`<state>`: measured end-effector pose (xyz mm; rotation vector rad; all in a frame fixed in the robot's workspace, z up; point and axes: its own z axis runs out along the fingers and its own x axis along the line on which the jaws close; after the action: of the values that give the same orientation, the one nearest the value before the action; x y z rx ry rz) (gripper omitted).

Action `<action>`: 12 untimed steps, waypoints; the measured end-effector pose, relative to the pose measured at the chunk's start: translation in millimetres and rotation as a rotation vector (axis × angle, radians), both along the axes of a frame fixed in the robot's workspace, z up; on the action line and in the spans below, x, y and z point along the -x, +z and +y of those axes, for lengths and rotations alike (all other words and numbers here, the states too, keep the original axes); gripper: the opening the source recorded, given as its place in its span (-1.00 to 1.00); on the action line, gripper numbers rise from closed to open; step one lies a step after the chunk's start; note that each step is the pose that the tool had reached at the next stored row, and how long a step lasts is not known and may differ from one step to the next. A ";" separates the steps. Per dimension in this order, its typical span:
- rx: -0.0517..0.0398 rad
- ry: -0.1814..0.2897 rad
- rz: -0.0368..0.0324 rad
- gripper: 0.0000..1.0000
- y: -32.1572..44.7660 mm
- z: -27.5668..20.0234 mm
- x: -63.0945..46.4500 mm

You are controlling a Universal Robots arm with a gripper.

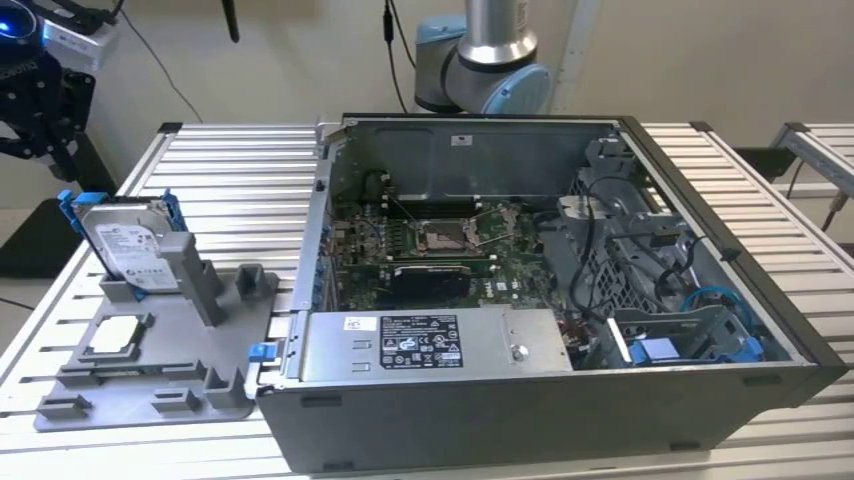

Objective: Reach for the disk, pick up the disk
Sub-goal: 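Pick up the disk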

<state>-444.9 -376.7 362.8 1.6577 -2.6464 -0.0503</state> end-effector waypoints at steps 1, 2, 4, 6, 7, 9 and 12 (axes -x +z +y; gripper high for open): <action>0.0000 0.018 0.0000 -1.00 0.0 0.0 0.0; 0.0000 0.037 -0.0002 -1.00 -0.1 0.0 0.0; 0.0001 0.073 -0.0004 -1.00 -0.1 0.0 0.0; 0.0001 0.108 -0.0011 -1.00 -0.2 0.0 0.0; 0.0001 0.125 -0.0016 -1.00 -0.3 0.0 0.0; 0.0000 0.153 -0.0023 -1.00 -0.4 0.0 -0.1; 0.0001 0.189 -0.0024 -1.00 -0.5 0.1 -0.9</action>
<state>-443.9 -376.6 362.4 1.8996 -2.4773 -0.0452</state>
